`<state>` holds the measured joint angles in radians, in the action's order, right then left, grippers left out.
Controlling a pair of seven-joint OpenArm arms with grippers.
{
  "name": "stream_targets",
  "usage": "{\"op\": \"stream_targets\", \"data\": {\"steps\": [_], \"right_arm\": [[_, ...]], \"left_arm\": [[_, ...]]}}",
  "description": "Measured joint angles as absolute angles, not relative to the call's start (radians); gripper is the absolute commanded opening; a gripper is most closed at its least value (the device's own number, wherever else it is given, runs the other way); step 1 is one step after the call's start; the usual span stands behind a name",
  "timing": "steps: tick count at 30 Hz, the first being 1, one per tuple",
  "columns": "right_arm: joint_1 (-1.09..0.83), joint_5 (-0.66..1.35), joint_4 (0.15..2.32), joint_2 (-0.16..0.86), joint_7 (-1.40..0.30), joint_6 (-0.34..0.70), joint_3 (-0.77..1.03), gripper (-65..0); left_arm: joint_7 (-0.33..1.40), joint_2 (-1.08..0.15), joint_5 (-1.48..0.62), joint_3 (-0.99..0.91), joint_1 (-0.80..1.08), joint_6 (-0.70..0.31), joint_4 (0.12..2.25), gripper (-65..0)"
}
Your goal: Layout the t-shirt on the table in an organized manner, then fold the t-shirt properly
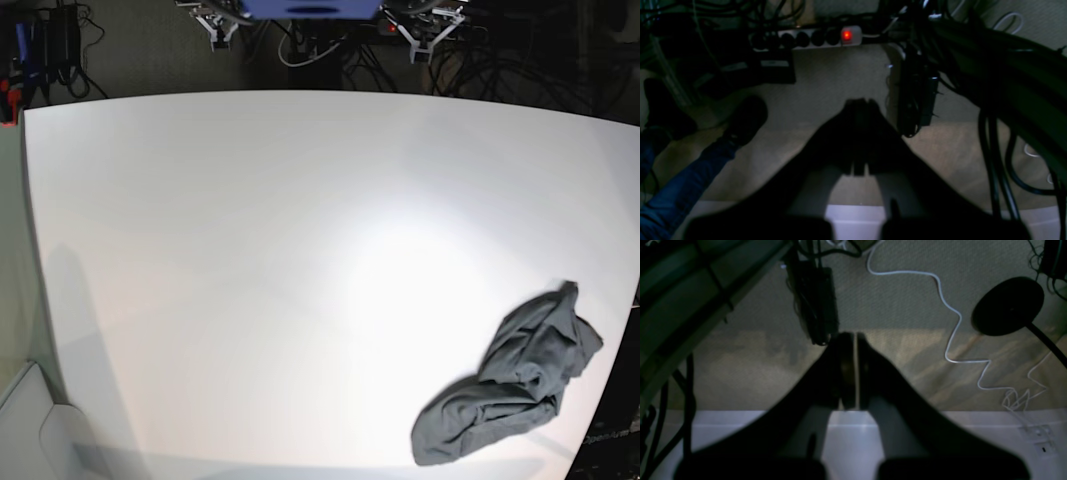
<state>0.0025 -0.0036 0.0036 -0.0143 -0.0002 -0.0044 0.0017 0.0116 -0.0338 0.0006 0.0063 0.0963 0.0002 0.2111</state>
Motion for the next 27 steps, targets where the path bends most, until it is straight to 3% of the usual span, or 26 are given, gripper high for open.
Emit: {"op": "stream_targets", "data": {"steps": [11,27], "right_arm": [[0.0,-0.003,0.004,-0.014,0.0,-0.004,0.002,-65.0],[-0.001,-0.004,0.004,-0.014,-0.001,-0.004,-0.003,-65.0]], "left_arm": [[0.183,-0.033,0.004,0.006,0.078,0.0,0.217,-64.7],[0.175,-0.033,0.003,0.005,0.074,0.0,0.219,-64.7]]}}
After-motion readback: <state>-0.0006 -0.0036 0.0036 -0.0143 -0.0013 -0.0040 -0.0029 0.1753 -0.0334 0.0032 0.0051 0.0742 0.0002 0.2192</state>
